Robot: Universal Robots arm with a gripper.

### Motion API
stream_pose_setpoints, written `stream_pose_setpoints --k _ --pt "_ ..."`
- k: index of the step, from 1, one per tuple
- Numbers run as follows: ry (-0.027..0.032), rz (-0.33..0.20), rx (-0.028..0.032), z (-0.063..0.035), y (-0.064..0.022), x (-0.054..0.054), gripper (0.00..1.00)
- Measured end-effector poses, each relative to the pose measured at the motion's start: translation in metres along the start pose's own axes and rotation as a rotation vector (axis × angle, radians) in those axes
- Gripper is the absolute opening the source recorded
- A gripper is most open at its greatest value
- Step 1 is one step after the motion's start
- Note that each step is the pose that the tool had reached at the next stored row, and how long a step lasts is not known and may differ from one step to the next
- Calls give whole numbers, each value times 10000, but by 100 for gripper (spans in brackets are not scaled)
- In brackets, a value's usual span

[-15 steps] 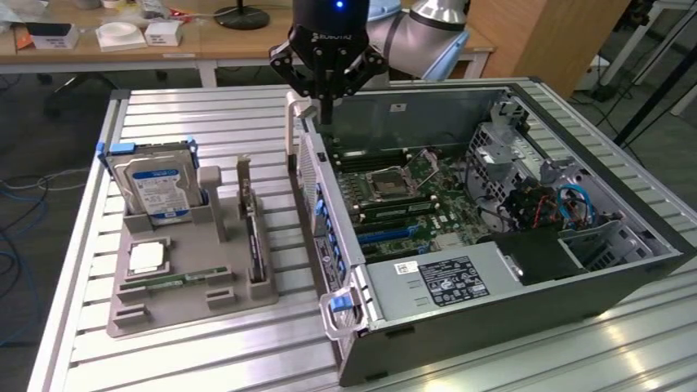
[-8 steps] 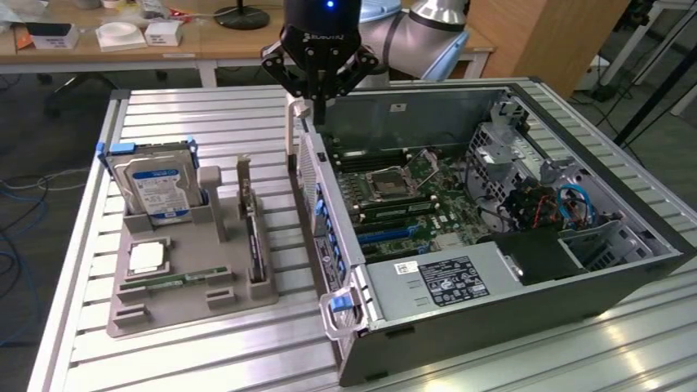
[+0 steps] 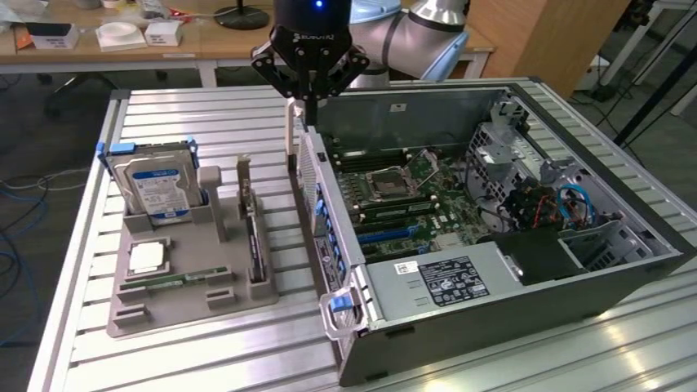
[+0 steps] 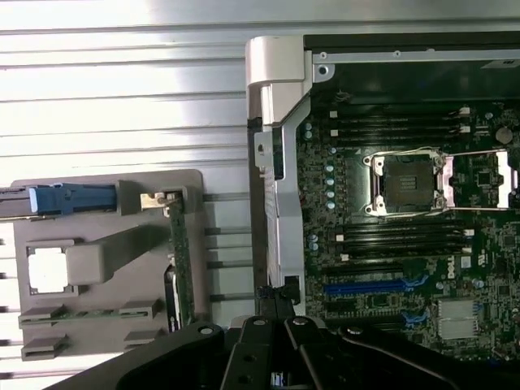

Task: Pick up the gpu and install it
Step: 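Reach for the gpu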

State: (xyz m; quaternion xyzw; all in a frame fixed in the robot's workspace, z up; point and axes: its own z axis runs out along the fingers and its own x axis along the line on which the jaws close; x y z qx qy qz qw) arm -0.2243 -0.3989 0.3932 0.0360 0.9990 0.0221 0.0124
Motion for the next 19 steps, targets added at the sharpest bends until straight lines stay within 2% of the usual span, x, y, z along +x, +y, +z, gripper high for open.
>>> stream_pose_setpoints --k 19 --pt "0 -9 0 -7 -19 262 11"
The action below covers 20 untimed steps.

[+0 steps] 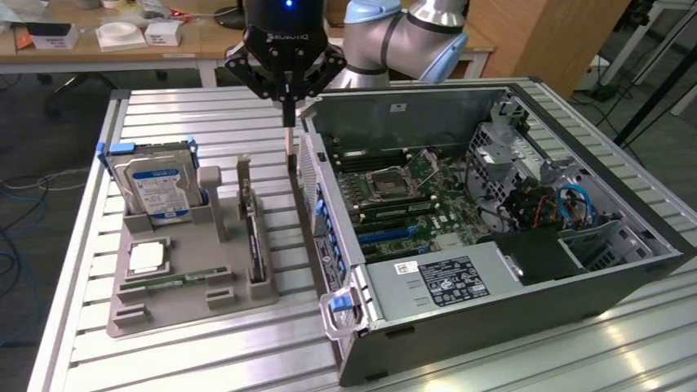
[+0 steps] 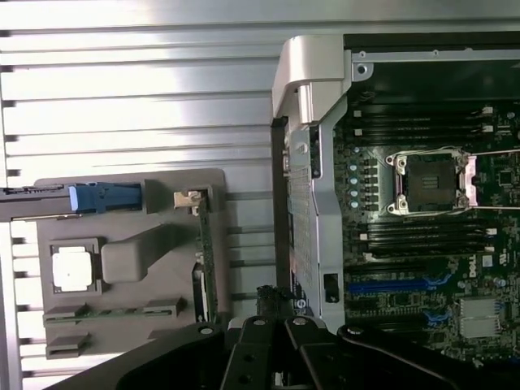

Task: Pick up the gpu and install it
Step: 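Reach for the gpu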

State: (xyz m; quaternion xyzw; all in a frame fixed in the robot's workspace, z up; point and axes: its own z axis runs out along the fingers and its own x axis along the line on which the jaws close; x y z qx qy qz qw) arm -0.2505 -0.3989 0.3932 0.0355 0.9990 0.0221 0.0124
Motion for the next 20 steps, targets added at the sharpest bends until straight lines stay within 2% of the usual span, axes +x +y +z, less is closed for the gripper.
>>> stream_pose_setpoints --k 20 --pt "1 -11 0 -5 -14 198 11"
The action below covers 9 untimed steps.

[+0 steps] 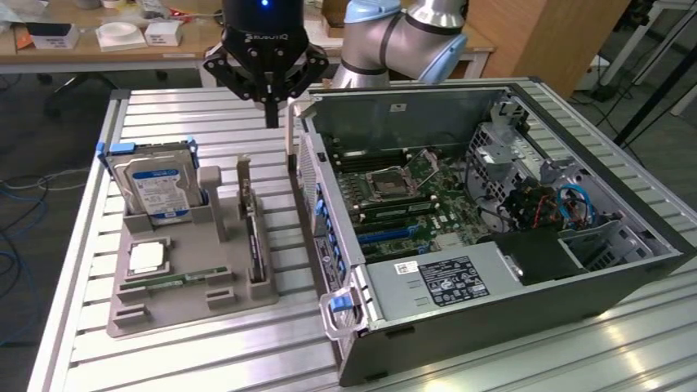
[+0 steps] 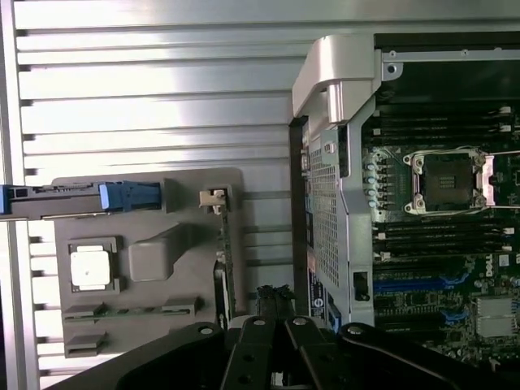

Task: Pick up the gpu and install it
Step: 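Reach for the gpu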

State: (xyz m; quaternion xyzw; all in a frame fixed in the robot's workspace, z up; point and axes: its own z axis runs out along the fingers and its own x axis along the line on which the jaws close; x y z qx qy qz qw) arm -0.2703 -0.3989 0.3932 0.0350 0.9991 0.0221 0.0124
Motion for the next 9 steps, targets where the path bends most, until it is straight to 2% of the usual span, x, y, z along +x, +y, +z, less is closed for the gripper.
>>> stream_pose_setpoints --k 9 --pt "-1 1 -1 -2 -6 85 11"
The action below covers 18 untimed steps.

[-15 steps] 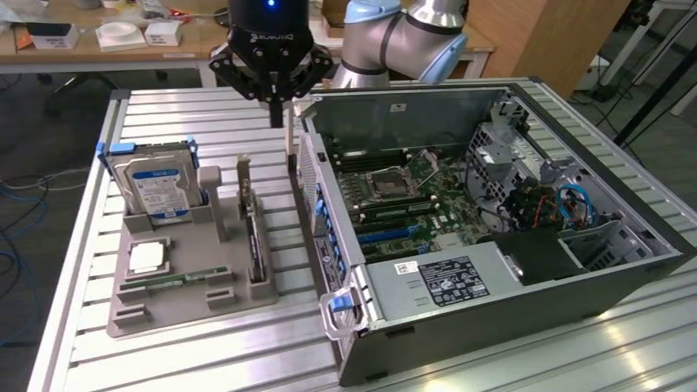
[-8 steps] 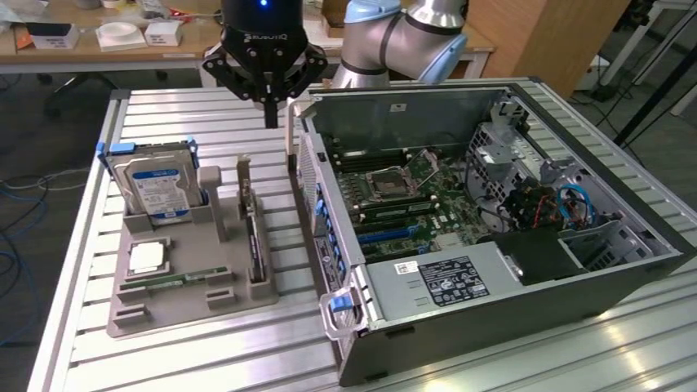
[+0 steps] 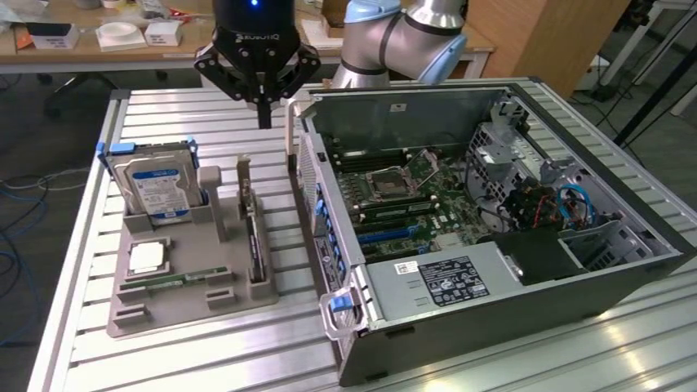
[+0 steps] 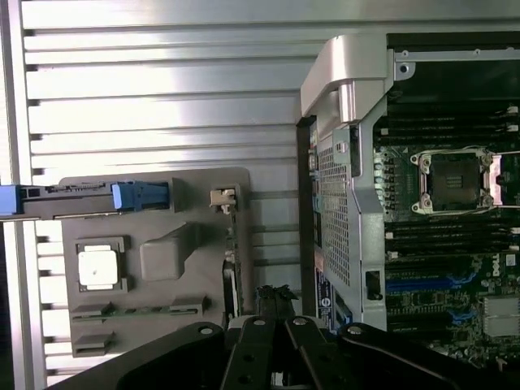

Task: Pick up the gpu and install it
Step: 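Reach for the gpu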

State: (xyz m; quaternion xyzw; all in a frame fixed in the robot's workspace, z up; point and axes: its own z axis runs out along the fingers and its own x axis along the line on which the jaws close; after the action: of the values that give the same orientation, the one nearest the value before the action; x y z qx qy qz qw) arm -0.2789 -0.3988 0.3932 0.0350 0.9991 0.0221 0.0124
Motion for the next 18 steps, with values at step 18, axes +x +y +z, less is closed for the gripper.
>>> stream_pose_setpoints --k 18 --pt "1 0 0 -5 -12 179 11"
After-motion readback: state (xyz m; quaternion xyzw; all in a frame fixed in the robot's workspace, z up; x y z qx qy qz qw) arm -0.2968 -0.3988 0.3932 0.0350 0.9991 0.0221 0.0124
